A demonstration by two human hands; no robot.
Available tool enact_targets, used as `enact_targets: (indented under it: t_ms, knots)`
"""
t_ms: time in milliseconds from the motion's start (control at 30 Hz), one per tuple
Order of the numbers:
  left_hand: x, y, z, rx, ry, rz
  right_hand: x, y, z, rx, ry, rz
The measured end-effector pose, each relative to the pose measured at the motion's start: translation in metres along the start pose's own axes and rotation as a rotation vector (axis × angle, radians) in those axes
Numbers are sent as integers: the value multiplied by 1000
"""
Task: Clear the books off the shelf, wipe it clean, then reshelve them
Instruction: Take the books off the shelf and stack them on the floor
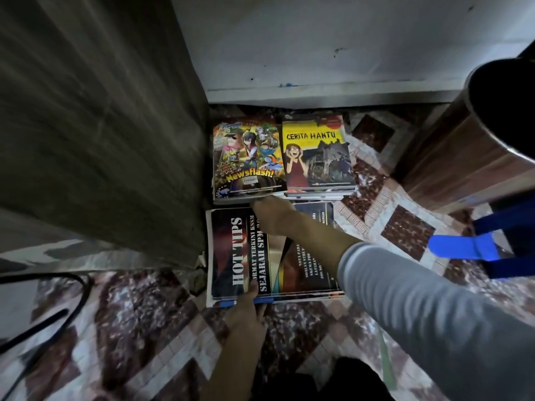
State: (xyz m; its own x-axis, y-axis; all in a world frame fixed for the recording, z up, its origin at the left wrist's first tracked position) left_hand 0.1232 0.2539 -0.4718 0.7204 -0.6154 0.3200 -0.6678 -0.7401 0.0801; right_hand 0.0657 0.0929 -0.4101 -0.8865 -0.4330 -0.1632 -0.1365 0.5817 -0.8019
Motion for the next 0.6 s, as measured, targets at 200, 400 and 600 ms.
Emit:
enact_targets:
  t_ms: [200, 400, 600]
  knots:
    - [3, -11, 16, 84, -56, 194, -6, 26, -5, 185, -37, -203]
    - [1, -29, 35, 242, 208, 658, 8, 58, -23, 187, -86, -165]
    - [28, 2, -18, 172, 837, 1626, 29, 70, -48, 197, -68, 119]
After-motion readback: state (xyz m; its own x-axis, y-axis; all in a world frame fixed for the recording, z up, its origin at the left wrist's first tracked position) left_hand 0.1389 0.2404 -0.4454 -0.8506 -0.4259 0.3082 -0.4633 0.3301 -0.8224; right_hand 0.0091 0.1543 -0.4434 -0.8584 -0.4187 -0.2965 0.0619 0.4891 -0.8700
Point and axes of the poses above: each hand's wrist, its own z-axis towards the middle knuckle, its own y-axis out of the palm, x = y × z, the point moved 2 cm from there along z, towards the middle knuckle, and after that the axes turned 8 degrees about -x, right-handed, at the moved point
